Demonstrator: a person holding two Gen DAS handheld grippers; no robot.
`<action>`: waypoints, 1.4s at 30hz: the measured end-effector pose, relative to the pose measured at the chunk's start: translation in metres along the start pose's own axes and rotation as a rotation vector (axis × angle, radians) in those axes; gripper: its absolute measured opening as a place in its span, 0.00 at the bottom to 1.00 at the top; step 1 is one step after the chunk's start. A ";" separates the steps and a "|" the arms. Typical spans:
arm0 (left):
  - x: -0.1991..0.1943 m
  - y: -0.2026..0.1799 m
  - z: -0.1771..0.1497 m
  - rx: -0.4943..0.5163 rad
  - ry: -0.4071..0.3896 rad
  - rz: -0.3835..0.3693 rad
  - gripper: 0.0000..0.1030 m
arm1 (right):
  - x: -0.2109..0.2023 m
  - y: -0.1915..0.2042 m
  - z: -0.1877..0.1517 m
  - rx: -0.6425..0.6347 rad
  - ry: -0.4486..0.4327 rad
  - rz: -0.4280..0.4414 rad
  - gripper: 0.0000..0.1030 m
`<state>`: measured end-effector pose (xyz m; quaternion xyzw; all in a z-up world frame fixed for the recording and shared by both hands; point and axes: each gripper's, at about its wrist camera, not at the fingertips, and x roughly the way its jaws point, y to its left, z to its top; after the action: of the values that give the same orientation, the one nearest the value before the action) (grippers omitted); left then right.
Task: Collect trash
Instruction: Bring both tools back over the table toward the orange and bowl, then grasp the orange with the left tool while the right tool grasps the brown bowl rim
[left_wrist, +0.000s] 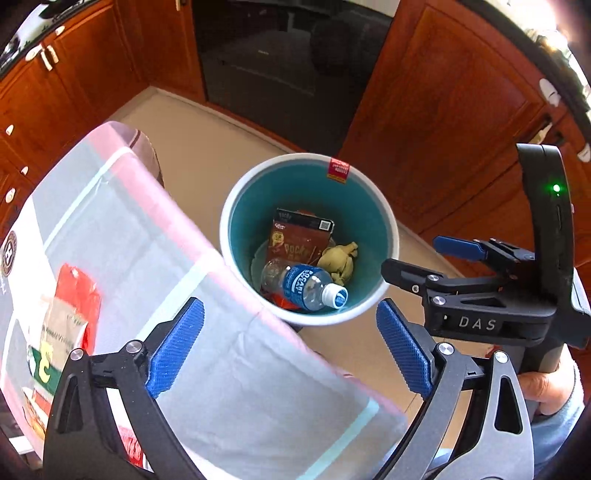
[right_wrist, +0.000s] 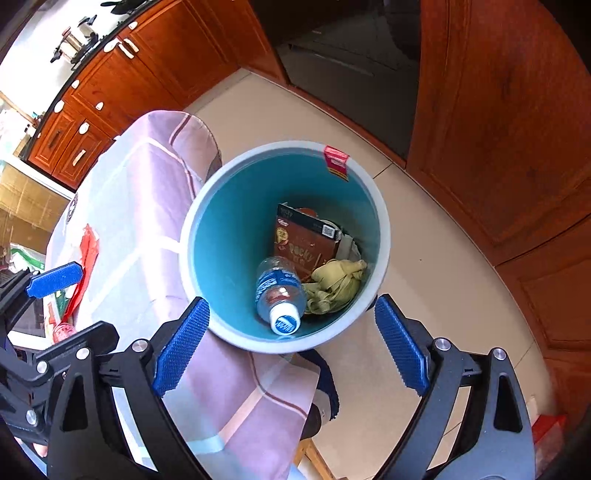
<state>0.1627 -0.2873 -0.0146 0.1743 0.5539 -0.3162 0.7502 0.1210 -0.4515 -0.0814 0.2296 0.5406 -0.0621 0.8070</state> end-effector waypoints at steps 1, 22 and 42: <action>-0.005 0.002 -0.004 -0.001 -0.011 0.002 0.92 | -0.003 0.004 -0.001 -0.003 -0.002 0.003 0.85; -0.094 0.161 -0.117 -0.167 -0.125 0.182 0.95 | -0.013 0.185 -0.022 -0.306 0.038 0.071 0.85; -0.091 0.338 -0.248 -0.472 -0.088 0.187 0.62 | 0.025 0.381 -0.075 -0.597 0.147 0.204 0.85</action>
<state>0.1929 0.1402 -0.0401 0.0309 0.5606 -0.1148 0.8195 0.2008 -0.0771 -0.0120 0.0397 0.5658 0.1972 0.7996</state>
